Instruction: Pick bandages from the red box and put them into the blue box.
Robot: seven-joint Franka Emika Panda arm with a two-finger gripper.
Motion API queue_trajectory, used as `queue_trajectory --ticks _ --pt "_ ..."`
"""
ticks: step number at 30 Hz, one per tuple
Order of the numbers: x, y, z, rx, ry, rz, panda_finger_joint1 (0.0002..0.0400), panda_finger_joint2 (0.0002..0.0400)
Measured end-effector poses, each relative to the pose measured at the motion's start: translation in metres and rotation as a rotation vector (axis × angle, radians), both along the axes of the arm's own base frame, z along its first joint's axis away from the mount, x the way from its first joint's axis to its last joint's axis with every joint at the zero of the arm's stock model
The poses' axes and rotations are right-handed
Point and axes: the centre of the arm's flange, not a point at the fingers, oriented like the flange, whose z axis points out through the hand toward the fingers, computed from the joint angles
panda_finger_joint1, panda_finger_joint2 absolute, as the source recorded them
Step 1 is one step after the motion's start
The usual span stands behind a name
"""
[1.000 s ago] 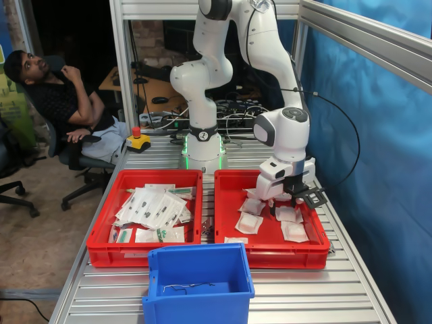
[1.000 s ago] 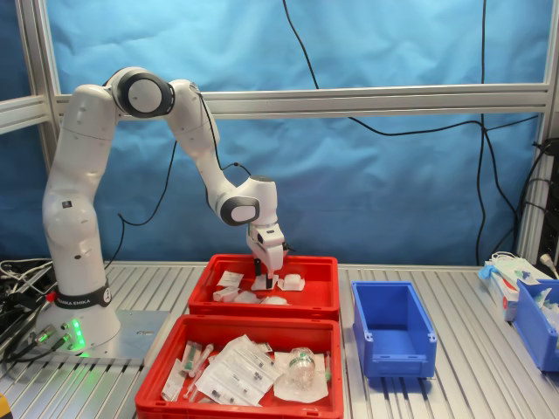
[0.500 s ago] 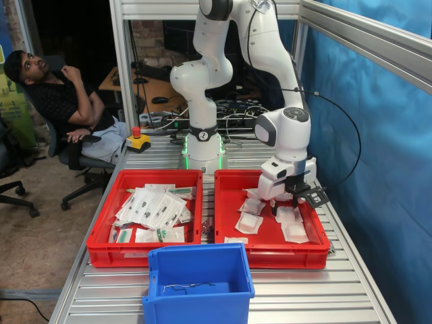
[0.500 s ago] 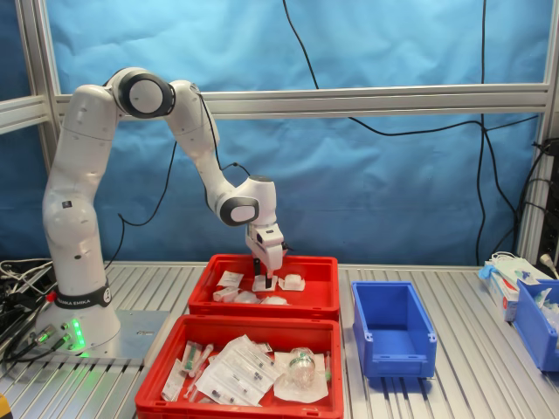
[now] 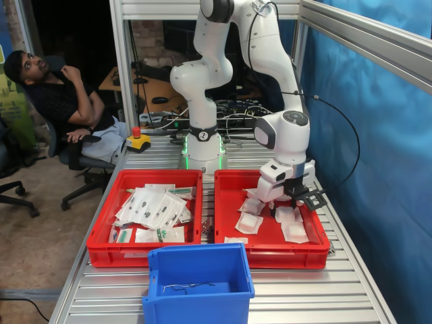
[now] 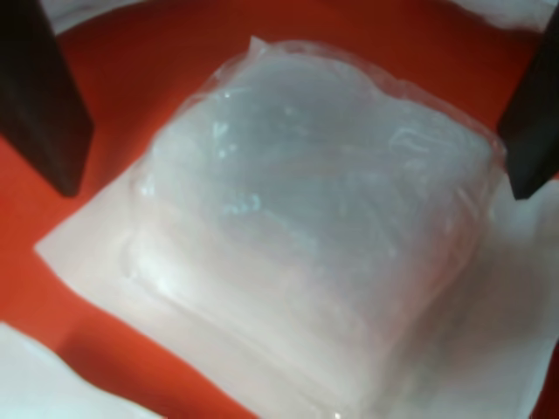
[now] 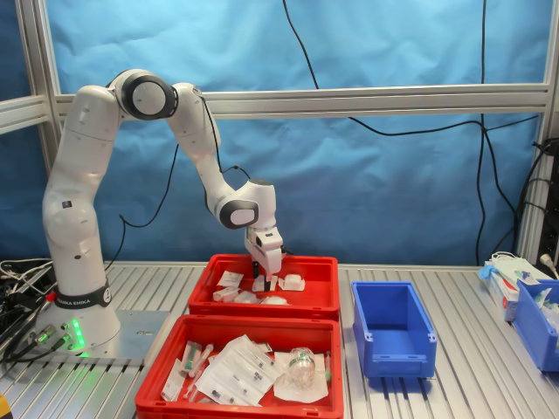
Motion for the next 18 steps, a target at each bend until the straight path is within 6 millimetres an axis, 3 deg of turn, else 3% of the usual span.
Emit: queue_trajectory --ticks 18 --pt "0.0015 0.0008 -0.0041 0.012 -0.023 0.0 0.04 0.04"
